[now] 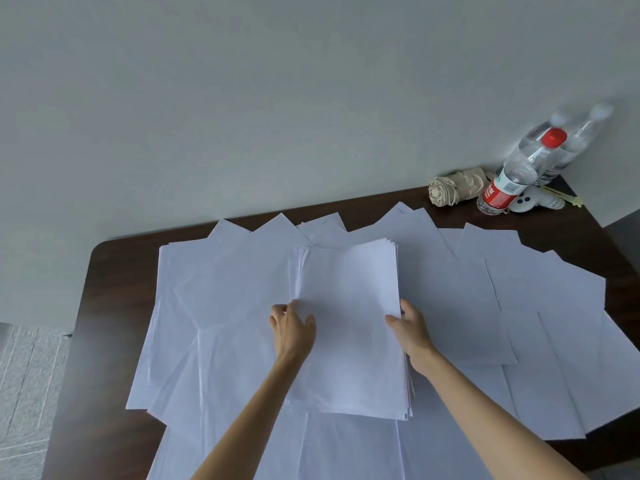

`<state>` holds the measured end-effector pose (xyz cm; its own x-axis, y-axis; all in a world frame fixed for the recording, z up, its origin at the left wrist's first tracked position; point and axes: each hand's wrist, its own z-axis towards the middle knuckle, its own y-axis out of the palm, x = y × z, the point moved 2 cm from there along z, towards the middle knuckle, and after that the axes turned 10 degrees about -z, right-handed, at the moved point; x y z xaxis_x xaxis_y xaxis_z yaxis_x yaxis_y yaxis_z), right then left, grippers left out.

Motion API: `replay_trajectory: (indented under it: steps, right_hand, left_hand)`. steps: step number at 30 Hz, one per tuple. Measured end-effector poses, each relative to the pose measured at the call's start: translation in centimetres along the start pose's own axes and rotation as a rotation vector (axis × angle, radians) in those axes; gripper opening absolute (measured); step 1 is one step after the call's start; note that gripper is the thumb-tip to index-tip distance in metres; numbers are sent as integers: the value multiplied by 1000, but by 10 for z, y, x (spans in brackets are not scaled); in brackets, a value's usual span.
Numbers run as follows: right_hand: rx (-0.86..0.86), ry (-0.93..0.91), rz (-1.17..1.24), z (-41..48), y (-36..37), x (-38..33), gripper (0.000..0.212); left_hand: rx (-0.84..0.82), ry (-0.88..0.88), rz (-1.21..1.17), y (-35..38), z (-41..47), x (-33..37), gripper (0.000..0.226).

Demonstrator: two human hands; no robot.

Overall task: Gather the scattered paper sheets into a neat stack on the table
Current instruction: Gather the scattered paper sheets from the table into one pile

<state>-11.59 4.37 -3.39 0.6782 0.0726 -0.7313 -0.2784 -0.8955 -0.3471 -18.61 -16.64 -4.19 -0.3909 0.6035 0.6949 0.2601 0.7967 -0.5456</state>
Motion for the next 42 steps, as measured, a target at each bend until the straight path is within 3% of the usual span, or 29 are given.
replay_trajectory:
  steps: [4,6,10,13,16,26,32,38,42]
  right_hand:
    - [9,17,153,-1,-10,-2,33]
    - [-43,36,217,1,-18,1,36]
    - [-207,12,292,3,-34,0,38]
    - [-369,-3,276,-1,-40,-12,35]
    - [-462,-23,174,-4,-38,-24,38]
    - [-267,-37,221,4,-48,-28,28]
    - [-220,-72,84,21,-72,-28,19]
    - [-207,-119,-174,54,-116,-29,15]
    - [-8,-321,-689,89,-145,-27,14]
  left_hand:
    - [86,-20,-169,-21,9,-7,59]
    - [34,-75,-380,-28,5,-2,61]
    - [-419,-142,-904,-40,-8,19,50]
    - [-668,-181,-985,-46,-17,39,46]
    - [-742,-233,-943,-45,-22,56,46]
    - [-722,-349,-873,-19,-33,44,35]
    - [-469,-256,-848,19,-39,34,24]
    - [-204,-267,-867,59,-50,32,18]
    - [-98,-284,-907,83,-62,34,20]
